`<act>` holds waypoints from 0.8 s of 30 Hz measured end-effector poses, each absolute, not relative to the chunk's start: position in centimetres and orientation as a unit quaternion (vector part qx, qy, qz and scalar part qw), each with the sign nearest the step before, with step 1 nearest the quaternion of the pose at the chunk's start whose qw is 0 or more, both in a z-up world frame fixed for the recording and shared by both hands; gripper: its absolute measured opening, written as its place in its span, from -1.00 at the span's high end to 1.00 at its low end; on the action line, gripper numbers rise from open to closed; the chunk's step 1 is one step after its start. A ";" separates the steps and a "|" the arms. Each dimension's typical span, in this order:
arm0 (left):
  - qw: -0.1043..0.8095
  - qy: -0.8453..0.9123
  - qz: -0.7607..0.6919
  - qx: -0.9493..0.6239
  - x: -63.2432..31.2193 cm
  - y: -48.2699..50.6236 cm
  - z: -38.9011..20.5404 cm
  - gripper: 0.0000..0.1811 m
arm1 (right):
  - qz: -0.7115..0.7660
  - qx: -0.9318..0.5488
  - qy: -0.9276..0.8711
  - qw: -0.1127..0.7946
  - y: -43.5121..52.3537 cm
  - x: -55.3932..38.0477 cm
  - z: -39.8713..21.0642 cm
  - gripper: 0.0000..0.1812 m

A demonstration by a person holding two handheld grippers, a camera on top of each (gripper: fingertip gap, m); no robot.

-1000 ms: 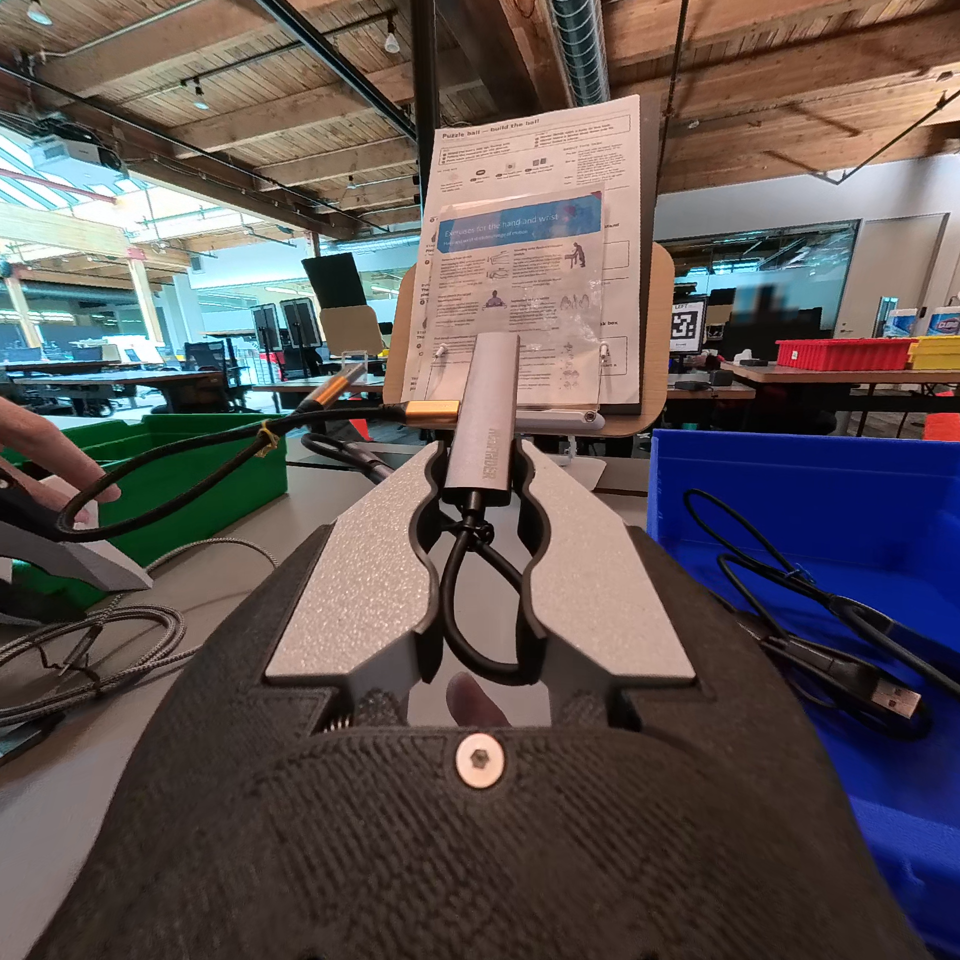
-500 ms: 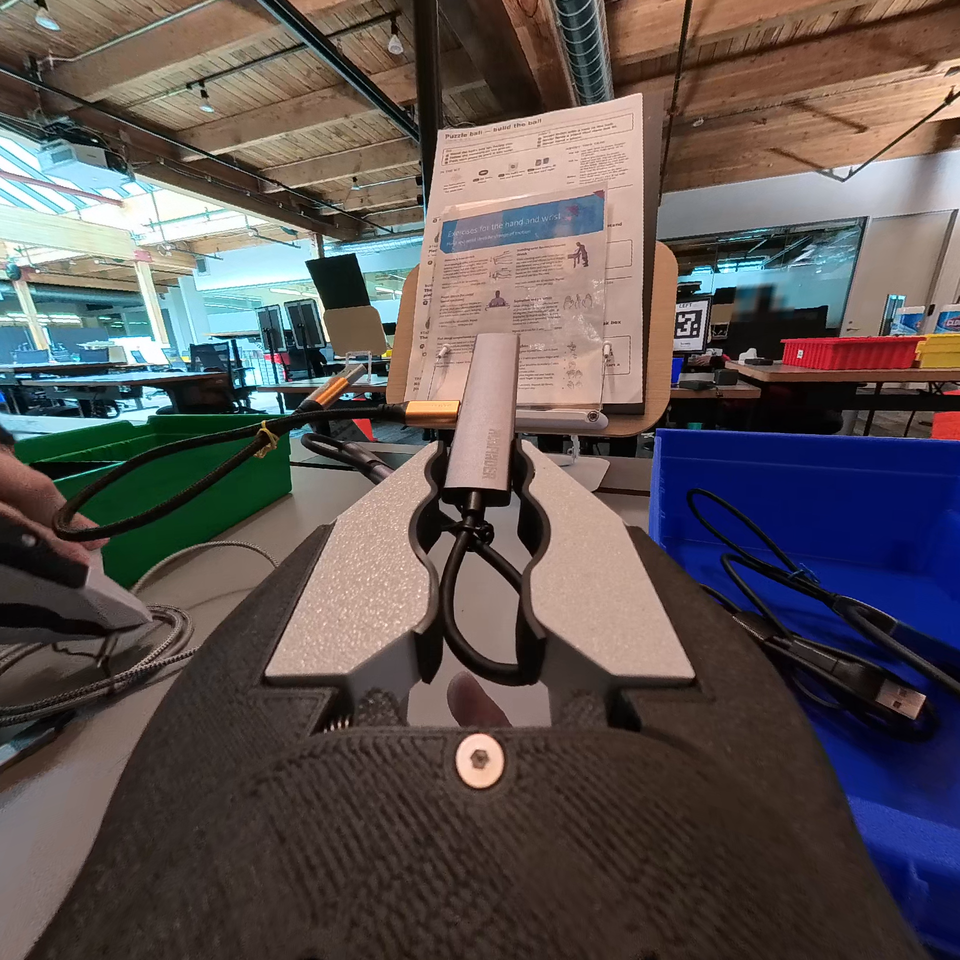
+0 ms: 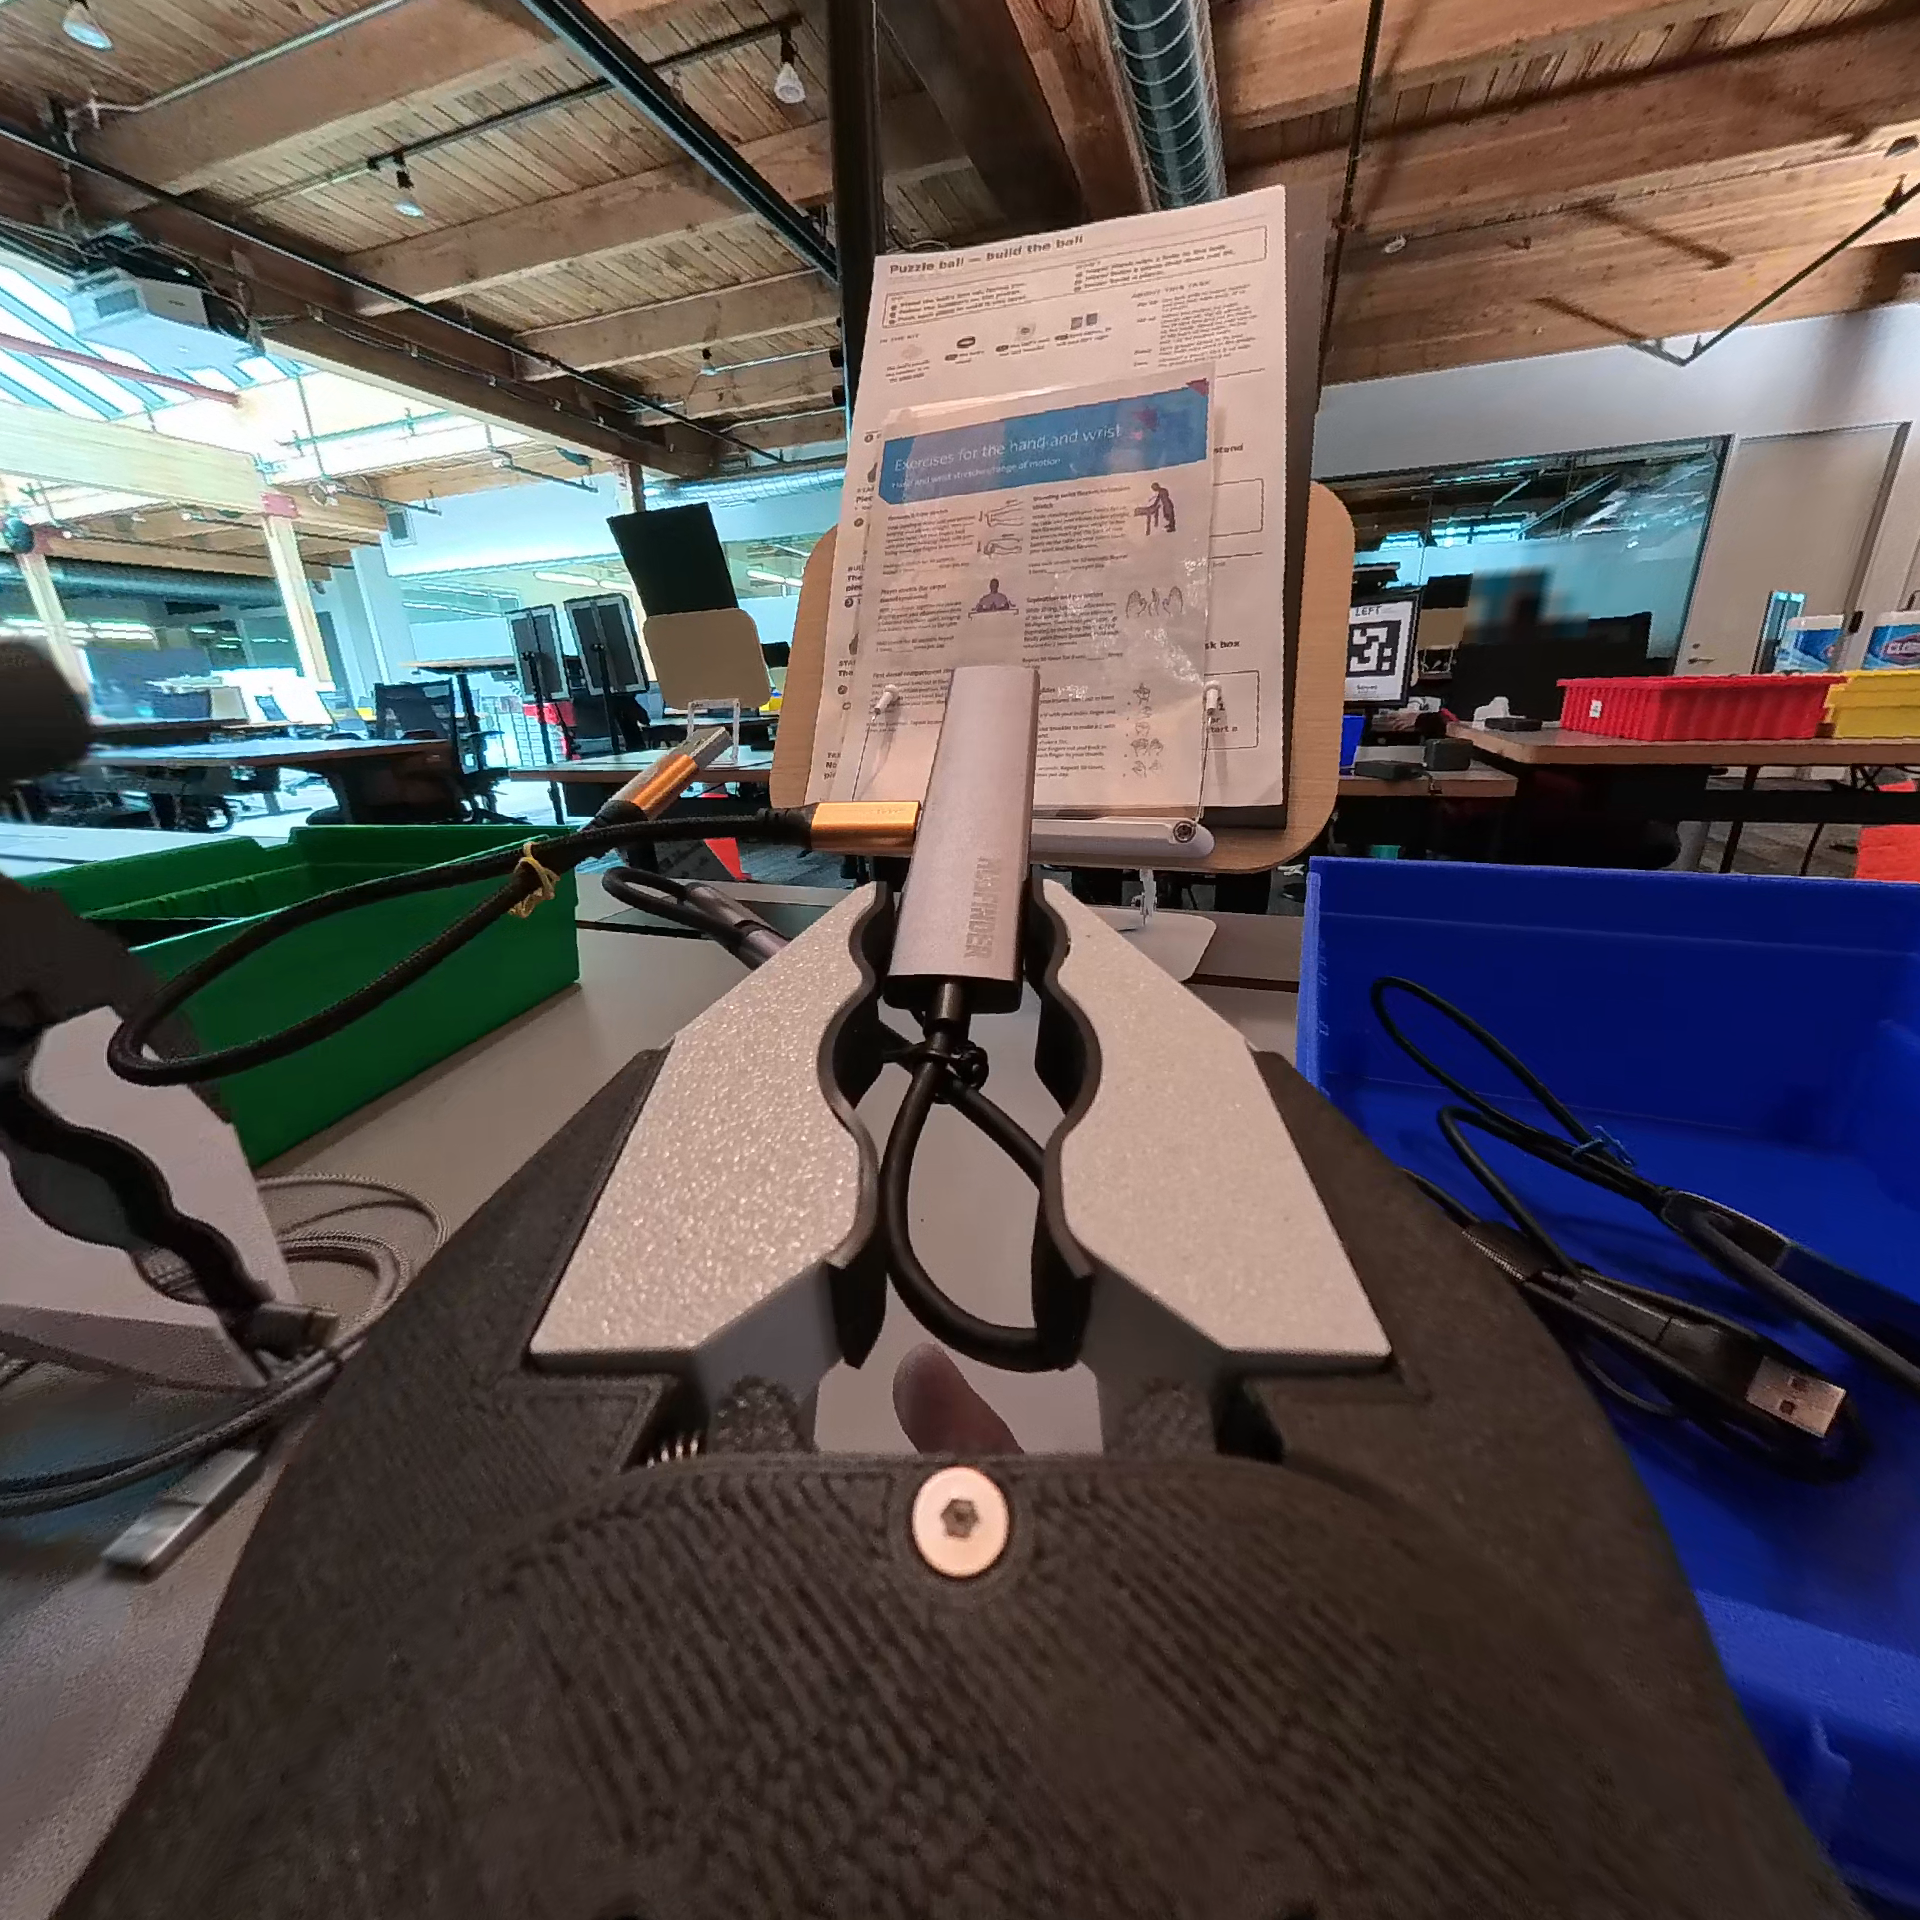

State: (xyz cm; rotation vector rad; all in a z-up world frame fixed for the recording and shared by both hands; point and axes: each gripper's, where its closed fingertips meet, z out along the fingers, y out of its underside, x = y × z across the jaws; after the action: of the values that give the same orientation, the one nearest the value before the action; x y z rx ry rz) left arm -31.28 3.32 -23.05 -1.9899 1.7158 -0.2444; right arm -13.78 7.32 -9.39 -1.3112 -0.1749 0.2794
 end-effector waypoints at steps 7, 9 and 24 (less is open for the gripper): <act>0.412 0.697 0.053 -0.585 -30.8 4.4 -21.9 0.71 | 0.130 -0.607 -0.082 0.780 7.3 -13.8 -9.4 0.73; 0.442 0.719 0.117 -0.524 -31.0 4.5 -21.5 0.65 | 0.130 -0.607 -0.081 0.779 7.3 -13.8 -9.4 0.73; 0.582 0.640 0.239 -0.441 -30.9 4.9 -18.2 0.95 | 0.135 -0.608 -0.084 0.778 7.3 -14.0 -9.5 0.73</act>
State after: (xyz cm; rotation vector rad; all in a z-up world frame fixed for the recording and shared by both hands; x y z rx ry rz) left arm -30.88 4.94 -18.18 -1.0304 1.4957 0.5583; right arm -13.97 7.26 -9.47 -1.3156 -0.1815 0.2922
